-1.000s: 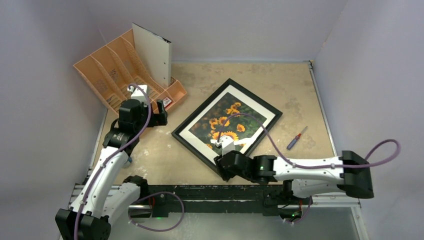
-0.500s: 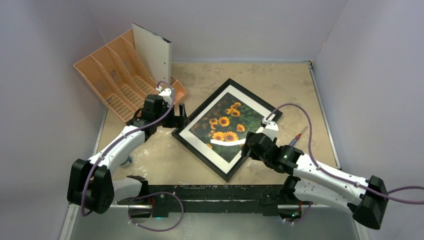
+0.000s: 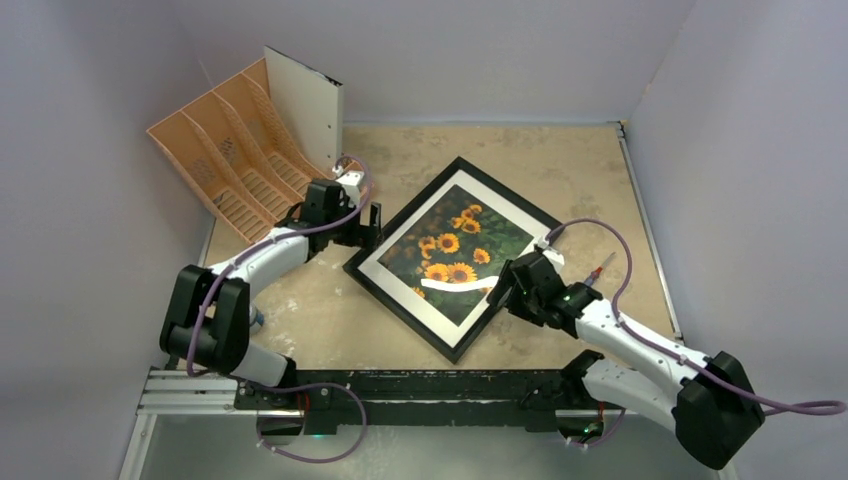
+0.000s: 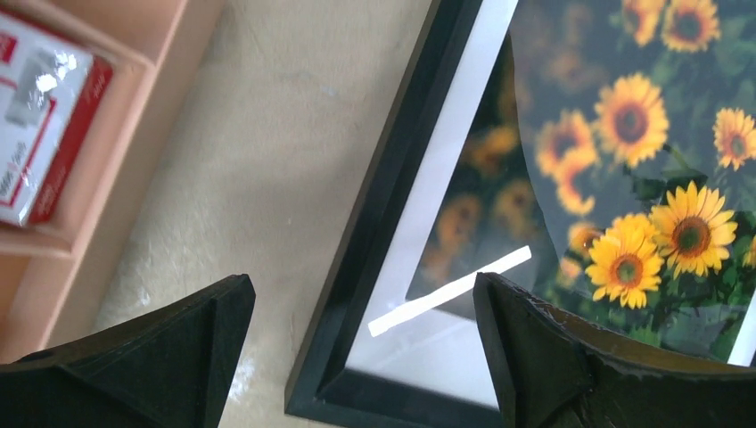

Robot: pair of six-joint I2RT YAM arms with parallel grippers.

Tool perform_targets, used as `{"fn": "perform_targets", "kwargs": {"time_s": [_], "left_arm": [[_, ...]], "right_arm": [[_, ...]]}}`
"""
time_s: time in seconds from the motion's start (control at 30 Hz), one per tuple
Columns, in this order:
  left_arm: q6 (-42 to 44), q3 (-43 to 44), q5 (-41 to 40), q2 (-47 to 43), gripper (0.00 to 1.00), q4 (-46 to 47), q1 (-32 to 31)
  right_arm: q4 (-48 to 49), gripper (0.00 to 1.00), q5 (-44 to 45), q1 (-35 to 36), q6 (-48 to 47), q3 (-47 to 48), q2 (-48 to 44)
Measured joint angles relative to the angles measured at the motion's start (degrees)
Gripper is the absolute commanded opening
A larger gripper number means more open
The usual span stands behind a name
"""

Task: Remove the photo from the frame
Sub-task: Adjust the photo frame at the center of the board.

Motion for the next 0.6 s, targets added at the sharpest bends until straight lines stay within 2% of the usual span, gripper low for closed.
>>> {"fn": "perform_targets", "kwargs": {"time_s": [0.33,0.6], "left_arm": [[2.69,3.69,1.81,9.14,0.99,1.16,0.00],[2.05,1.97,4.66,10.40,0.97,2.97,0.00]], "right_arm": [[6.71,0.88,-3.52,-4.33,-0.31,-1.38,3.54],[12.13,0.88,-5.05,-7.04,0.04,-2.73,6.25]]}}
